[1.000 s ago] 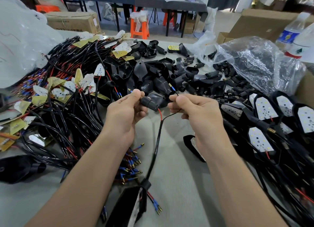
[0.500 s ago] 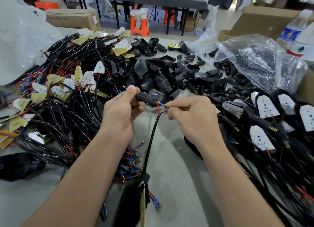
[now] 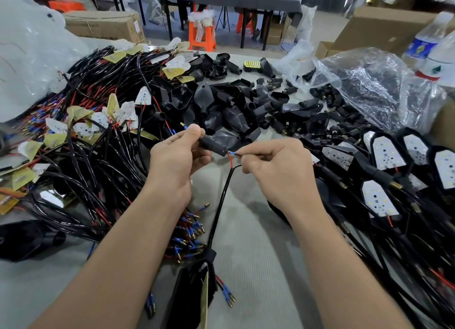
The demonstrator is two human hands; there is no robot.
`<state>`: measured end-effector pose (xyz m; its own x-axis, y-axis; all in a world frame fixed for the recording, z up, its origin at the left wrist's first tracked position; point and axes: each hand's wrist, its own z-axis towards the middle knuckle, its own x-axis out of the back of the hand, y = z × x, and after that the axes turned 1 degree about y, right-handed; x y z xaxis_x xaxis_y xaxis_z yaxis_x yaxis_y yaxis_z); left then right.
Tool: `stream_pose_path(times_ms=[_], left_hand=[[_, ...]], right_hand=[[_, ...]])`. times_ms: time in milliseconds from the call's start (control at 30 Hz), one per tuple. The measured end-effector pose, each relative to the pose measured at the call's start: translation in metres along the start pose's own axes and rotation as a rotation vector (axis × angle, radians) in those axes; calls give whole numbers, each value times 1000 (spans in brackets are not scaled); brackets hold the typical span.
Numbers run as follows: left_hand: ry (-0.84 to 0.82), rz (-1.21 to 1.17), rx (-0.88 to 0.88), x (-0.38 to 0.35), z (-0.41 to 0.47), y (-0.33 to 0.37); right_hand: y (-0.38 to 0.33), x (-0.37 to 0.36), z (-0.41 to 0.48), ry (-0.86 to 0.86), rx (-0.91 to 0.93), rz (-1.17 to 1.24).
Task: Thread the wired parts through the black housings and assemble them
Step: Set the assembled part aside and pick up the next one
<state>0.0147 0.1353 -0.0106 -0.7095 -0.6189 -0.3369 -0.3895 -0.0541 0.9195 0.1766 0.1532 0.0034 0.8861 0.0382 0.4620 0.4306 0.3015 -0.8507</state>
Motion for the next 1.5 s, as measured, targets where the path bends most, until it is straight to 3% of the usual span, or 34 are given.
stream_pose_path(times_ms=[133, 333, 500, 967, 1067, 1267, 1400, 1500], left_hand=[[-53, 45, 26, -2, 0, -3], [30, -36, 7, -2, 1, -4], [-10, -46, 8, -2, 2, -5], [-96, 165, -14, -6, -4, -12], [-134, 120, 4, -3, -4, -6], [-109, -44, 85, -3, -3, -4], [-105, -66, 86, -5, -2, -6], [-186, -68, 83, -6, -4, -8]], right_hand=[[2, 2, 1, 5, -33, -25], [4, -5, 0, -36, 1, -46], [7, -7, 1, -10, -22, -77], [9, -14, -1, -19, -89, -110], [9, -9, -1, -27, -89, -36], [1, 1, 5, -85, -259, 593], [2, 0, 4, -105, -219, 589], [7, -2, 5, -2, -209, 503]])
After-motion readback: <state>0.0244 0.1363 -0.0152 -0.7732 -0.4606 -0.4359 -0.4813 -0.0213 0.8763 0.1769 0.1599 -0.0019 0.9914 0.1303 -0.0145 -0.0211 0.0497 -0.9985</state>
